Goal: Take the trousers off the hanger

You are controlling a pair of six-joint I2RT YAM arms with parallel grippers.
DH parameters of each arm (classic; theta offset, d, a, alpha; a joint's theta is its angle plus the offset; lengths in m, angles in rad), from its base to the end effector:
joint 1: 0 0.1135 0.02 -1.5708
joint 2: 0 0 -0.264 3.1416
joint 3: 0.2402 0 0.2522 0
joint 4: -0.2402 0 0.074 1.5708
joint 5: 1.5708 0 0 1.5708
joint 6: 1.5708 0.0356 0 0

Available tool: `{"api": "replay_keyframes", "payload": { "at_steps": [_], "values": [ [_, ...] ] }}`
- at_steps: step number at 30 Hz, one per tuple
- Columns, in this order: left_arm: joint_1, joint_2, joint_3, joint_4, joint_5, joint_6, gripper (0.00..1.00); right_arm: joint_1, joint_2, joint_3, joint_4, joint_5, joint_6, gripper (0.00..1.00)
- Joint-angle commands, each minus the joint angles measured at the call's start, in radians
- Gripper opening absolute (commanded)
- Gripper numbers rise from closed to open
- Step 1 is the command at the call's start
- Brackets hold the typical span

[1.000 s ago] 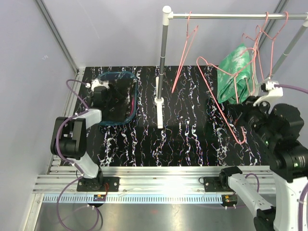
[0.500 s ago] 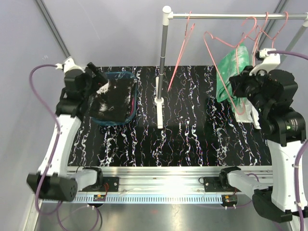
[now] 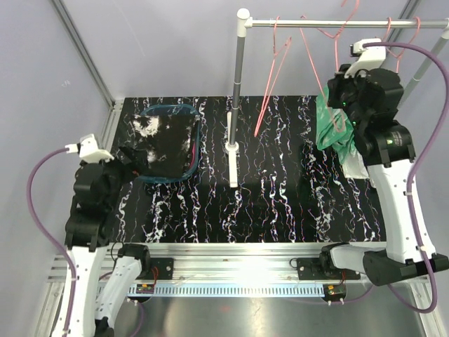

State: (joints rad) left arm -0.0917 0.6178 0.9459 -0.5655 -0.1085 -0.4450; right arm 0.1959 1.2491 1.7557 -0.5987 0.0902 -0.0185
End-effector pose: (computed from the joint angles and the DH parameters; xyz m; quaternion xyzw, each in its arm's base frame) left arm 0.1235 -0.0075 0.3764 -0.1709 0.7666 -0.1226 0.6067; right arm 0.2268 0.0417 0.5252 -0.0488 0.7372 0.0264 0.6734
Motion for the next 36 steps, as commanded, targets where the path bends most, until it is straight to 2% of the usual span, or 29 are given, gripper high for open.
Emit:
{"api": "replay_keyframes", "payload": {
  "at_steps": [1,3,6,16,22,23,26,27,29,30,34,36],
  "values": [
    [-0.003,-0.059,-0.019,0.013,-0.048,0.083,0.99,0.083,0.016,-0.027,0.175,0.162,-0.083,0.0],
    [-0.003,-0.061,-0.041,-0.008,-0.083,0.109,0.99,0.182,0.032,-0.061,0.227,0.302,-0.156,0.0],
    [-0.006,-0.073,-0.074,-0.01,-0.105,0.12,0.99,0.256,0.07,-0.097,0.276,0.414,-0.192,0.0],
    [-0.014,-0.085,-0.131,0.009,-0.094,0.111,0.99,0.277,0.136,-0.105,0.246,0.381,-0.072,0.0],
    [-0.019,-0.082,-0.13,0.01,-0.109,0.112,0.99,0.28,0.104,-0.148,0.211,0.338,-0.017,0.01],
    [-0.019,-0.081,-0.13,0.01,-0.109,0.112,0.99,0.28,0.095,-0.151,0.203,0.315,-0.008,0.07],
    [-0.022,-0.081,-0.128,0.007,-0.112,0.111,0.99,0.28,0.069,-0.136,0.136,0.287,0.0,0.18],
    [-0.025,-0.082,-0.127,0.004,-0.111,0.106,0.99,0.278,0.064,-0.122,0.105,0.287,0.003,0.29],
    [-0.026,-0.085,-0.127,-0.004,-0.111,0.103,0.99,0.277,0.061,-0.082,0.01,0.295,0.012,0.43],
    [-0.028,-0.086,-0.127,-0.002,-0.112,0.103,0.99,0.275,0.049,-0.072,-0.019,0.296,0.012,0.6],
    [-0.031,-0.075,-0.125,0.003,-0.115,0.106,0.99,0.245,0.023,0.013,-0.237,0.276,0.106,0.77],
    [-0.032,-0.073,-0.125,0.001,-0.115,0.108,0.99,0.226,0.001,0.033,-0.285,0.258,0.121,0.81]
  ]
}}
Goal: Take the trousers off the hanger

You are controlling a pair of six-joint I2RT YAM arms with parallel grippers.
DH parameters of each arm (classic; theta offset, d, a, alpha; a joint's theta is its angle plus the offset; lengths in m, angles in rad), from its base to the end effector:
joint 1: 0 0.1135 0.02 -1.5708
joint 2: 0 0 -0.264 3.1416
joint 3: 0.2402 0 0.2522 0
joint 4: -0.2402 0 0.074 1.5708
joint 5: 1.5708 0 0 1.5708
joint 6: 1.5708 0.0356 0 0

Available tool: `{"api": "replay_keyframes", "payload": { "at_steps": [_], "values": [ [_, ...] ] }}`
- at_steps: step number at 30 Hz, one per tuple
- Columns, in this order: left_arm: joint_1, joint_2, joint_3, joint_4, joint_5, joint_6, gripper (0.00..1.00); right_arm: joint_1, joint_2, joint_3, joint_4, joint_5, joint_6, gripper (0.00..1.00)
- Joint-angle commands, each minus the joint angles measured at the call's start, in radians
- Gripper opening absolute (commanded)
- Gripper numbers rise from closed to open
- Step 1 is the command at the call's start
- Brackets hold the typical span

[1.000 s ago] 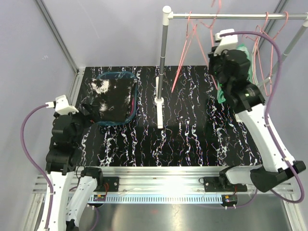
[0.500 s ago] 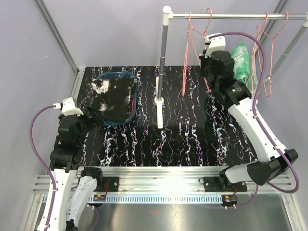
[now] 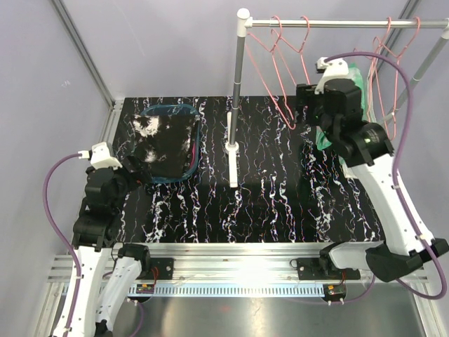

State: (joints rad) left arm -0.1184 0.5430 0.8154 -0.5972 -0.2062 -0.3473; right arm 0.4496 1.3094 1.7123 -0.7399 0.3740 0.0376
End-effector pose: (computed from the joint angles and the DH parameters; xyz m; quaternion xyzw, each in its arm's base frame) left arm 0.1170 -0.0066 0.3389 -0.1519 0.7957 -0.0526 0.5840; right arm 0.2350 0.0990 0.4843 -0.0587 0.8065 -0.0101 0.5882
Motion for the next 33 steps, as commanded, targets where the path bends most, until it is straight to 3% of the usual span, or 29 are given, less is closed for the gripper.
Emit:
{"api": "replay_keyframes", "payload": {
  "at_steps": [1,6,14,18,21,22,25,33],
  "values": [
    [-0.007,0.003,0.007,0.033,-0.018,0.011,0.99,-0.058,-0.065,0.096,-0.173,-0.032,0.071,0.83],
    [-0.02,0.006,0.002,0.034,-0.007,0.018,0.99,-0.244,-0.013,0.22,-0.259,-0.086,0.056,0.84],
    [-0.043,-0.003,-0.002,0.033,-0.012,0.027,0.99,-0.348,0.044,0.34,-0.242,0.019,0.031,0.84],
    [-0.053,-0.012,-0.004,0.028,-0.018,0.027,0.99,-0.515,0.077,0.319,-0.236,-0.141,0.065,0.77],
    [-0.063,-0.012,-0.002,0.027,-0.021,0.028,0.99,-0.549,0.076,0.261,-0.196,-0.225,0.065,0.76],
    [-0.064,-0.011,-0.005,0.028,-0.019,0.028,0.99,-0.569,0.077,0.226,-0.162,-0.318,0.065,0.68],
    [-0.067,-0.009,-0.005,0.033,-0.012,0.03,0.99,-0.586,0.083,0.167,-0.116,-0.369,0.088,0.52],
    [-0.076,-0.009,-0.004,0.034,-0.009,0.031,0.99,-0.605,0.07,0.044,0.062,-0.405,0.079,0.36]
  ]
}}
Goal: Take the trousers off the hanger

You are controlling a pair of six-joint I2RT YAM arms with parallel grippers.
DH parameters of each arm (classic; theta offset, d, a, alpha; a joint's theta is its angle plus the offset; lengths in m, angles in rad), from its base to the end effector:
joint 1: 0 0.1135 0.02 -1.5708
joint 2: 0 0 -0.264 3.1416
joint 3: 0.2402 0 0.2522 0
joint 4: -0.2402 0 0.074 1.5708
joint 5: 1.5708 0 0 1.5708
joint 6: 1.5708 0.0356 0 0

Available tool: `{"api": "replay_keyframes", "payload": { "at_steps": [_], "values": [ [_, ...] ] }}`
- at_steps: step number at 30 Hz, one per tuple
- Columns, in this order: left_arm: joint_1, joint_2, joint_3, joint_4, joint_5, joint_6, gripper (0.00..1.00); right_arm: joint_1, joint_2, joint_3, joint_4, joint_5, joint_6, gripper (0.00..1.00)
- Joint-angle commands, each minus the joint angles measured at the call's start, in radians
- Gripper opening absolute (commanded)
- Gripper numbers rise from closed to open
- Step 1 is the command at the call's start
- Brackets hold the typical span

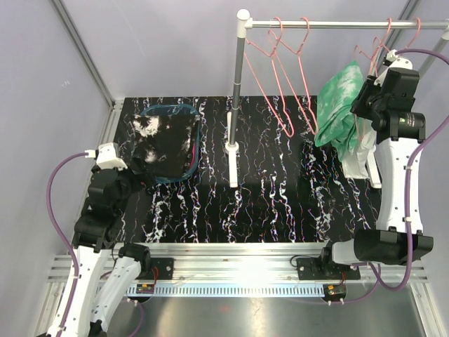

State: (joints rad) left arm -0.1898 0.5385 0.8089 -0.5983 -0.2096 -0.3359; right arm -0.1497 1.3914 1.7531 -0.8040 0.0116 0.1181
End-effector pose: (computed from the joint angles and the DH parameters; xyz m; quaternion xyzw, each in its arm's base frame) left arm 0.1157 -0.0147 0.3371 -0.1197 0.8020 -0.0683 0.5812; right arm 0.2766 -0.0421 0.4692 0.1159 0.8370 -0.0134 0.5346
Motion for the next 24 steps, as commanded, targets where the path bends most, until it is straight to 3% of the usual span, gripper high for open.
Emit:
{"api": "replay_keyframes", "payload": {
  "at_steps": [1,9,24],
  "values": [
    [-0.007,-0.002,0.003,0.037,-0.002,0.018,0.99,-0.004,-0.008,0.005,0.13,-0.048,-0.009,0.33],
    [-0.005,0.006,0.001,0.037,0.006,0.017,0.99,-0.004,0.012,0.035,0.157,-0.084,-0.051,0.0],
    [-0.007,0.021,0.004,0.057,0.133,0.02,0.99,-0.004,-0.032,0.206,0.219,-0.173,-0.057,0.0]
  ]
}}
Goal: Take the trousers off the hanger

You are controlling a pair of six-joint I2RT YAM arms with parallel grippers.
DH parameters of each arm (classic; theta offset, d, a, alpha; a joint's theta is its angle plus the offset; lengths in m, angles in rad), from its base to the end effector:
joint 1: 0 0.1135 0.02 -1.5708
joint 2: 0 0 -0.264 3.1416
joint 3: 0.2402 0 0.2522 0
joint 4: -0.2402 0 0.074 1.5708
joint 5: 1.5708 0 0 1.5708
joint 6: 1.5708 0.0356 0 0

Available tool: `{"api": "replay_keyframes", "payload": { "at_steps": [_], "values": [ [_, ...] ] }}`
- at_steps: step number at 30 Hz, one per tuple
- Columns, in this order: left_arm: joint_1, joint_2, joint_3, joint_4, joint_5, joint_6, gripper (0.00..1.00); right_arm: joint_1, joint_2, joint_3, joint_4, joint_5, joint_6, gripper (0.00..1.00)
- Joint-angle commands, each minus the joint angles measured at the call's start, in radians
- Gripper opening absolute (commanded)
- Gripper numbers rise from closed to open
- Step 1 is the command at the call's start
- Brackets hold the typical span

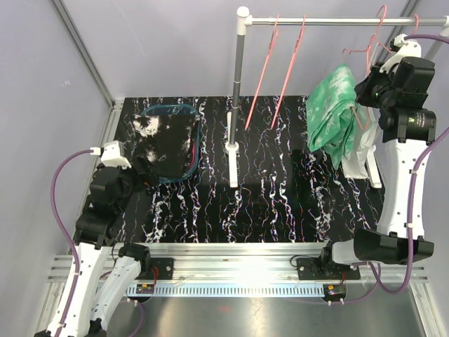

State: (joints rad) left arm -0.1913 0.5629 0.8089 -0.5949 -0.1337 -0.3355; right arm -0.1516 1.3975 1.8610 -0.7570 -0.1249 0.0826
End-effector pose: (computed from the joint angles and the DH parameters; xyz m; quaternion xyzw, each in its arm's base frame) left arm 0.1211 -0.0186 0.3349 -0.0971 0.8124 -0.0962 0.5669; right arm 0.2690 -0.0366 0.5051 0.0567 0.8002 0.0296 0.5963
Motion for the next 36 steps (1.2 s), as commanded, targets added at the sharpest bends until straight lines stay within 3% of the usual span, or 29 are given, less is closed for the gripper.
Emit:
{"api": "replay_keyframes", "payload": {
  "at_steps": [1,10,13,23,26,29,36],
  "values": [
    [-0.004,-0.004,0.004,0.052,0.062,0.021,0.99,-0.002,-0.038,0.104,0.176,-0.039,-0.021,0.0],
    [-0.004,-0.005,0.01,0.069,0.111,0.021,0.99,-0.002,-0.037,0.179,0.193,-0.058,-0.034,0.0],
    [-0.004,0.011,0.03,0.084,0.184,0.024,0.99,-0.002,-0.063,0.184,0.199,-0.085,-0.023,0.0],
    [-0.026,0.189,0.274,0.153,0.318,0.006,0.99,-0.002,-0.186,0.141,0.185,-0.142,0.011,0.0],
    [-0.098,0.254,0.392,0.155,0.292,0.024,0.99,-0.002,-0.227,0.109,0.183,-0.139,0.009,0.0],
    [-0.259,0.353,0.541,0.133,0.174,0.068,0.99,-0.002,-0.258,0.102,0.148,-0.145,0.017,0.0],
    [-0.776,0.593,0.883,0.113,-0.179,0.245,0.99,-0.002,-0.373,0.061,0.029,-0.173,0.074,0.0]
  ]
}}
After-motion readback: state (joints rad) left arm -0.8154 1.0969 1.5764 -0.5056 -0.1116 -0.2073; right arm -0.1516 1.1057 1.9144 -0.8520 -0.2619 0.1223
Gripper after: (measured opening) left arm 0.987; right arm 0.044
